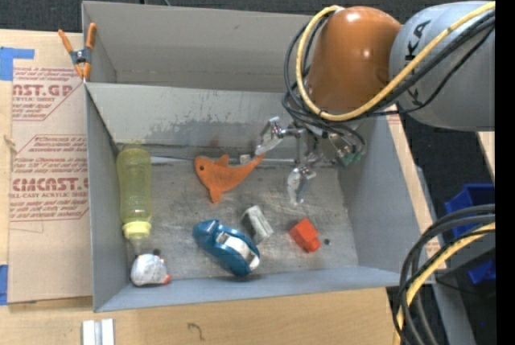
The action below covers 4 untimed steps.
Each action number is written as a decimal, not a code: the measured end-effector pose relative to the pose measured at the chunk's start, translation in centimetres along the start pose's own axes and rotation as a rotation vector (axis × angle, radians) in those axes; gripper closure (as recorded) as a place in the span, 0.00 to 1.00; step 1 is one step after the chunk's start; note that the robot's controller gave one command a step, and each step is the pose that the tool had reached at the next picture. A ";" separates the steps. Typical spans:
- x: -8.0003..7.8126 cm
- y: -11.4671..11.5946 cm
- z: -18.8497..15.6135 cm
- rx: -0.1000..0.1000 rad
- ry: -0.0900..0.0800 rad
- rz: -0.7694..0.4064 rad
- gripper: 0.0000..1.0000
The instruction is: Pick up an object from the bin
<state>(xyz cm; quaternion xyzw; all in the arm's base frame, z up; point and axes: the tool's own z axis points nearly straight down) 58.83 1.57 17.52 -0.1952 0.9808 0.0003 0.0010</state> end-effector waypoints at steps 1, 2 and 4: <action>-0.6 1.0 1.5 0.000 0.000 -0.100 0.00; -1.3 2.3 2.5 0.000 -0.001 -0.471 0.00; -2.3 4.7 6.8 0.002 0.001 -0.165 0.00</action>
Offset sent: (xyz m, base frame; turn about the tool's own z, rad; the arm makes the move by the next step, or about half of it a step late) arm 0.0041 0.0316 -0.0304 -0.5303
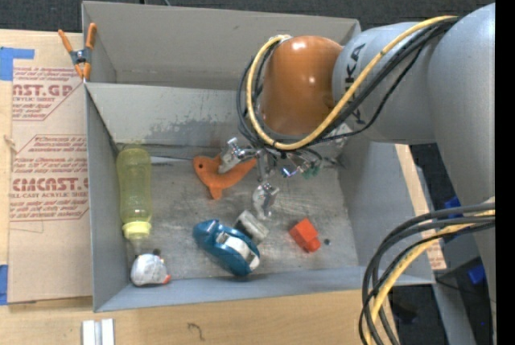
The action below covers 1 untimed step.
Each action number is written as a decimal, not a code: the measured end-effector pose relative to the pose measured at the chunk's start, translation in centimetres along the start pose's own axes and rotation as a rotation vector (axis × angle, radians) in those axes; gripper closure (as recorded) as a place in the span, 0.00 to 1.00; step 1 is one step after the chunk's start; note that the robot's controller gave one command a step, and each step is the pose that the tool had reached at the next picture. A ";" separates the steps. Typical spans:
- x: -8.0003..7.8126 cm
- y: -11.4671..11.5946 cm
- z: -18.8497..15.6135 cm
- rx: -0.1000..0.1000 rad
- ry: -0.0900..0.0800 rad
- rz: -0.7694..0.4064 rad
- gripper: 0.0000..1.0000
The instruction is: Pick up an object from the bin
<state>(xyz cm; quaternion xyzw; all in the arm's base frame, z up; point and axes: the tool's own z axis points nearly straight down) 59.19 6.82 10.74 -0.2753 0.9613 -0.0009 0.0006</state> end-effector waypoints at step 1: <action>3.3 -1.5 -4.3 -0.007 0.004 -0.085 0.00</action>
Offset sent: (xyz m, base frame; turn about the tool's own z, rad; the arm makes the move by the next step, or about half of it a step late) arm 0.0014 -0.0291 -0.0374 -0.1934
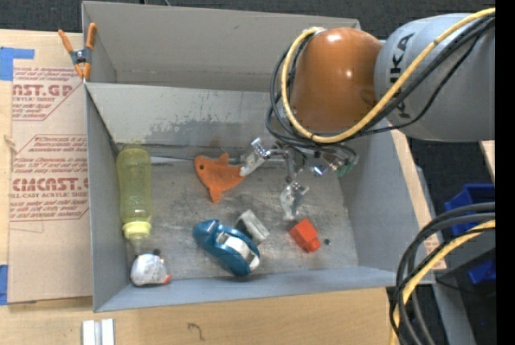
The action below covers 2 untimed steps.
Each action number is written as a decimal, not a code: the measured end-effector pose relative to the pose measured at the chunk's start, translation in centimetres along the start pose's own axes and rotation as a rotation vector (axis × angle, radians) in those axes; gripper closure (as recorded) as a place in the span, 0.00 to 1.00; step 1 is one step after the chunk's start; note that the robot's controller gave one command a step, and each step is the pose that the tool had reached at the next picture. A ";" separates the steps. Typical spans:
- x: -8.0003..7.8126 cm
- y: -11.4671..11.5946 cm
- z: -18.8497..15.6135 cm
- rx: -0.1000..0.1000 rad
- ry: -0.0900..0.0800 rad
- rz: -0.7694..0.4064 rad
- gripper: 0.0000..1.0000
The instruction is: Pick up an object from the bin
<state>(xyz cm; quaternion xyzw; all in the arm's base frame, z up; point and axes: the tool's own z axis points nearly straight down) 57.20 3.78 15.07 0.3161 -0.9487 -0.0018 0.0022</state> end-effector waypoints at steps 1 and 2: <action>-0.8 -1.1 1.3 0.012 -0.016 0.068 0.00; -2.1 0.2 5.9 0.007 -0.005 -0.250 0.00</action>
Offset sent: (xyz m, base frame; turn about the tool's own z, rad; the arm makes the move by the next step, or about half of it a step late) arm 0.0181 0.0264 -0.0807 -0.3301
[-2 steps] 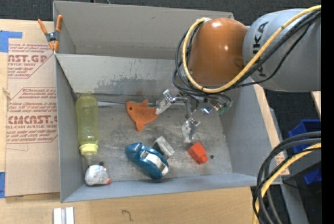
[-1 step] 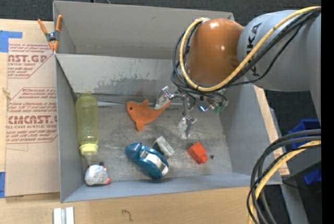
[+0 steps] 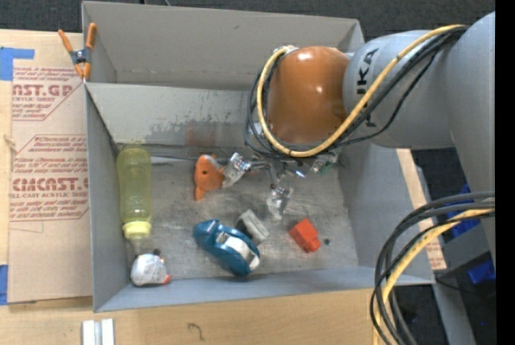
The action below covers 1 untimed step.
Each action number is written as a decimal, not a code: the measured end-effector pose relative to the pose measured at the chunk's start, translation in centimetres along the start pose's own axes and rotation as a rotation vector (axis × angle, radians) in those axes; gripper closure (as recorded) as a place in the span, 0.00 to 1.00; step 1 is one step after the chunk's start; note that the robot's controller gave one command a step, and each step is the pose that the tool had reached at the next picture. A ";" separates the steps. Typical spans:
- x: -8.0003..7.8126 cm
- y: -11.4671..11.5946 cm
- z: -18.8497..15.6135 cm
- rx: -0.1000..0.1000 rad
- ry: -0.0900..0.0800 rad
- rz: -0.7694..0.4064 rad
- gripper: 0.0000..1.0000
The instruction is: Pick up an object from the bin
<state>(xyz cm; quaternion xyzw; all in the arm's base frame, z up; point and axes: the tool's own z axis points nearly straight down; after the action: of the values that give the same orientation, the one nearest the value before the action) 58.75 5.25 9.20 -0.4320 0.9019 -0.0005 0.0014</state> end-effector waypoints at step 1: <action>-0.5 0.2 1.0 0.004 -0.006 -0.144 0.00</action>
Offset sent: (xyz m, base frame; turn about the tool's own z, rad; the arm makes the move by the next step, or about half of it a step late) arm 0.0021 -0.0162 0.0229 -0.6397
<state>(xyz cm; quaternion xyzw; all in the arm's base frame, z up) 58.89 5.77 8.16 -0.4960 0.8683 -0.0012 0.0049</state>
